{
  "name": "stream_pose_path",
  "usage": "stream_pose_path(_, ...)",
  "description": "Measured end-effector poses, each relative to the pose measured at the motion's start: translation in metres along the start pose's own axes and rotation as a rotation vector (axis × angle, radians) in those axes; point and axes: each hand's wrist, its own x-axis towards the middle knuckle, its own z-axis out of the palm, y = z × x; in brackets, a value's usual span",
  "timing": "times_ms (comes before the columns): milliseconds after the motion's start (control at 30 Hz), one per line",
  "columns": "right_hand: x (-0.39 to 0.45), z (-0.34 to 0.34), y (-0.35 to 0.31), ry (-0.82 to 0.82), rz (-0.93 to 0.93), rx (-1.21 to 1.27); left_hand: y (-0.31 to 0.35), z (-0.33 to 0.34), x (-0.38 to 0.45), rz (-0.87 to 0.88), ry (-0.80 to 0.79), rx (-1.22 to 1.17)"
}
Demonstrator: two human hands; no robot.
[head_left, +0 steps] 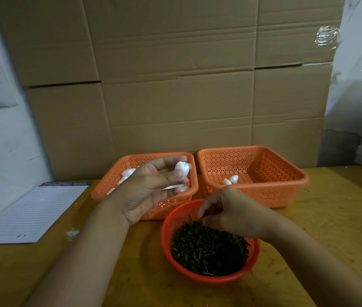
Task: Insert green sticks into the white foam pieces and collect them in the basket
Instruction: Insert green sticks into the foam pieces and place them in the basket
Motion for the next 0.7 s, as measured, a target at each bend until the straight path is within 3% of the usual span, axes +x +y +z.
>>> stream_pose_path(467,-0.002,0.0,-0.001,-0.049,0.083,0.167,-0.002,0.001,0.003,-0.102,0.077,-0.111)
stream_pose_path(567,-0.004,-0.003,-0.004,-0.024,0.076,0.38,-0.004,0.001,0.003,-0.074,0.077,-0.074)
stream_pose_path(700,-0.003,-0.011,-0.009,0.075,0.095,0.88,-0.004,0.0,0.003,-0.043,0.067,-0.082)
